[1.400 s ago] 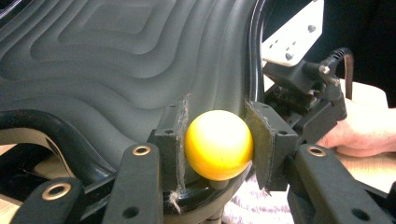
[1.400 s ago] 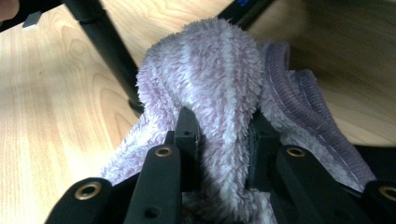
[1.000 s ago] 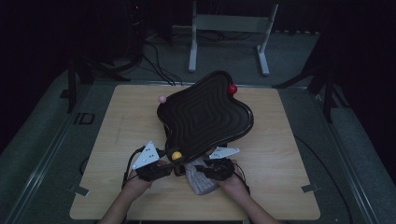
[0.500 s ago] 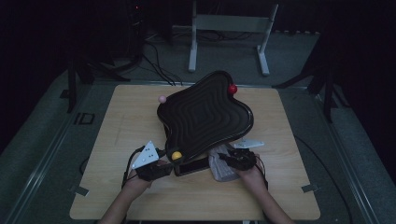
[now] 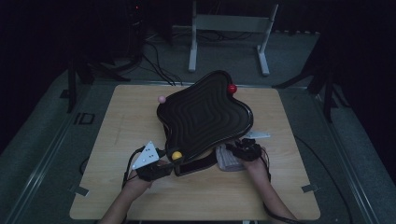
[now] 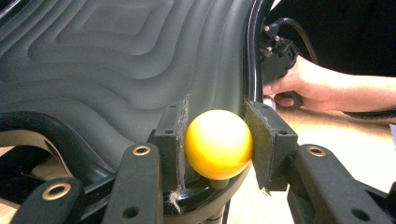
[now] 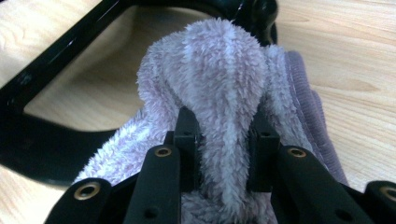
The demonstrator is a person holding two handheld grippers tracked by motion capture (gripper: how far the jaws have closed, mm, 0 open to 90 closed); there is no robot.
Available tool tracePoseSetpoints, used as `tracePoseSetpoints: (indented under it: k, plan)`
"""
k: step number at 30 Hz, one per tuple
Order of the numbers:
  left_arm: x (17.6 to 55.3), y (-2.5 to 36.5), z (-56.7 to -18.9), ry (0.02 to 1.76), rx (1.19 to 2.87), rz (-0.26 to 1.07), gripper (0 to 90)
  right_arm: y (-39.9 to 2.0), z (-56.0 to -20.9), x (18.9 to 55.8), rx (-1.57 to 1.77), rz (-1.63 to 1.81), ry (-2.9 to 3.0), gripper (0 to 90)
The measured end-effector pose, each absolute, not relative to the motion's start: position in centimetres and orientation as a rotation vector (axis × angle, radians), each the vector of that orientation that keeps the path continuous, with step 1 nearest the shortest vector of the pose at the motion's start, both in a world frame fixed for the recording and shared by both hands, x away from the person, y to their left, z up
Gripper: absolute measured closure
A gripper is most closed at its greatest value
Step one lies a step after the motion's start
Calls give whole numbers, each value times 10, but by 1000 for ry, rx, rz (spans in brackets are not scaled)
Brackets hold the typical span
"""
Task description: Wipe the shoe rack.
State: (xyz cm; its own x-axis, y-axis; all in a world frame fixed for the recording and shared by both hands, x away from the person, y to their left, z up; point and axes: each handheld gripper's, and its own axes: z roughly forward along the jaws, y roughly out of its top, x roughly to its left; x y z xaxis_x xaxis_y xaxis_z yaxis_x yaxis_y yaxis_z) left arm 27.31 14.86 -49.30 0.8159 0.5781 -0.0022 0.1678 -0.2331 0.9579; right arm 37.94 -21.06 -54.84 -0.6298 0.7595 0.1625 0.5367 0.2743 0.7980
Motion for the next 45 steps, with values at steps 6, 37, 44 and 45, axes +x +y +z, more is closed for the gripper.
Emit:
tracePoseSetpoints:
  k: [6,37,44,45]
  plan:
    - [273,149,-492,574,1800,432,589,-213,-542,374,1198,1316,2270,709]
    - [268,179,-489,680,1746,469,832,-251,-516,319,1160,1436,2214,710]
    - [270,176,-492,675,1767,457,865,-255,-514,314,1166,1440,2208,711]
    - [269,174,-492,674,1766,452,864,-255,-514,313,1166,1440,2207,711]
